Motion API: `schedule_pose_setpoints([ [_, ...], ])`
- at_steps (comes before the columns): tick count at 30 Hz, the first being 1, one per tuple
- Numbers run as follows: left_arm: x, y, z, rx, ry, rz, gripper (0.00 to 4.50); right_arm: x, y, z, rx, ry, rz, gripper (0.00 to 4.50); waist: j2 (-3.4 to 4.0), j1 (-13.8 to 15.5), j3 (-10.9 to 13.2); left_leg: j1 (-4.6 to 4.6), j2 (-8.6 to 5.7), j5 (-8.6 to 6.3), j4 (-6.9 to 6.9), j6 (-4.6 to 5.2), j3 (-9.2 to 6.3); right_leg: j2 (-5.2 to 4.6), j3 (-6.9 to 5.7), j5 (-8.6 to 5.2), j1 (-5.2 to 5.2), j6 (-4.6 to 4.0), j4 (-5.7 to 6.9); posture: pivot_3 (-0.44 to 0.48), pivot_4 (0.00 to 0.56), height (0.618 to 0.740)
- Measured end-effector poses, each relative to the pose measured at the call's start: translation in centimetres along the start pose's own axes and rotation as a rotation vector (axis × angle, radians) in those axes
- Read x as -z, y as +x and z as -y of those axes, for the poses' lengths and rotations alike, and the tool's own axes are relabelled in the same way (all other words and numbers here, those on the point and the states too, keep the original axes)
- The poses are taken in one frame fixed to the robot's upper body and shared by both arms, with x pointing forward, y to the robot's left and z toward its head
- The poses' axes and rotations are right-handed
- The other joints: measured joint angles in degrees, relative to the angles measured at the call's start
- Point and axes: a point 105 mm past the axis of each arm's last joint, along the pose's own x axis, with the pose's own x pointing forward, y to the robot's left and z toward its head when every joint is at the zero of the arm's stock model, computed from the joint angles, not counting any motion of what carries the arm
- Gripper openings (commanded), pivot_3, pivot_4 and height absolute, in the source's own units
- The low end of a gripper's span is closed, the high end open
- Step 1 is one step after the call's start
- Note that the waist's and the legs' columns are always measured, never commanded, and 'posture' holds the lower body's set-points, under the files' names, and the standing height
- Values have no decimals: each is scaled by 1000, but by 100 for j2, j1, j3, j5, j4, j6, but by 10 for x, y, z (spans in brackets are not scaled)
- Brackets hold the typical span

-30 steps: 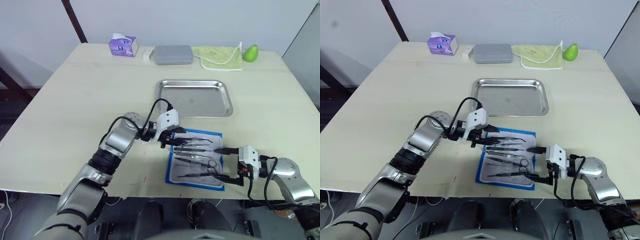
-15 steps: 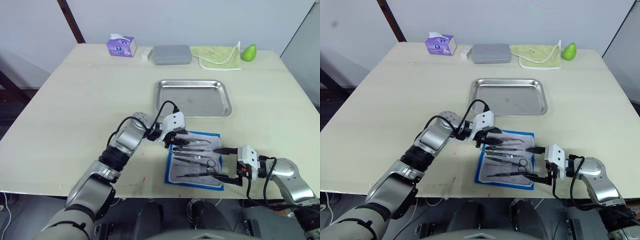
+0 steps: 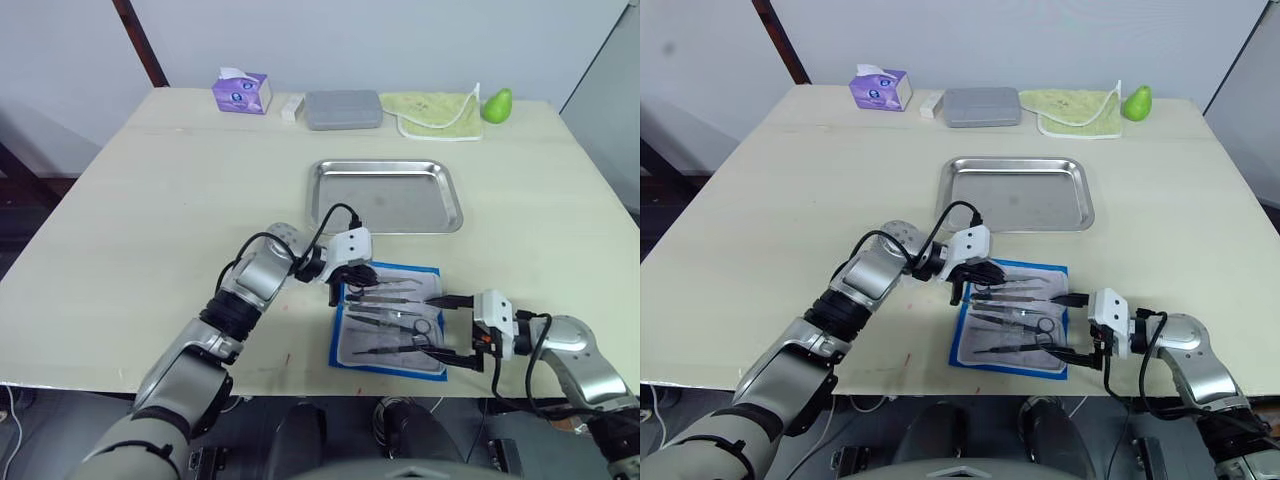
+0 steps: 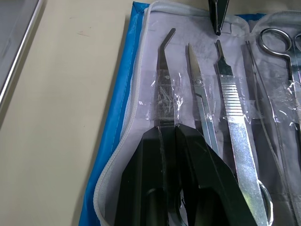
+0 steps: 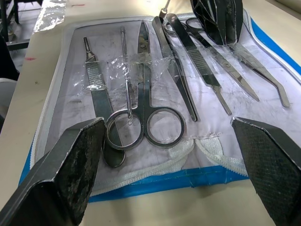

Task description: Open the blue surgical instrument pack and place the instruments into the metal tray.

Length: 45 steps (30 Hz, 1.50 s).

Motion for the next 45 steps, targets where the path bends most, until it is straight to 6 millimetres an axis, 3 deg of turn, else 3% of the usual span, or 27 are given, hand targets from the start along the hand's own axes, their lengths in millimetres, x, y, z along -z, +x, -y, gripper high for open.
schedule_pose_setpoints([
  [21,-21,-10,-9,79,-16,-135,82,-3,8,2,-27,16,-20,4500,-1,-31,1,7,1,0,-7,0,2,5,8,-2,-1,-1,0,0,150,738],
  [28,-18,-17,-11,82,-26,-154,82,-3,9,2,-30,14,-21,4500,-2,-52,1,11,1,0,-12,0,2,7,11,-2,-1,-2,1,0,150,738],
  [43,-4,-62,-11,40,-18,-248,82,-5,13,3,-45,7,-24,4500,-3,-130,2,34,3,0,-33,0,4,8,27,-7,0,-9,2,0,150,738],
  [45,3,-79,-8,19,-41,-246,82,-5,15,2,-49,6,-22,4500,-3,-151,2,41,5,0,-40,0,2,8,35,-8,1,-11,3,0,150,738],
])
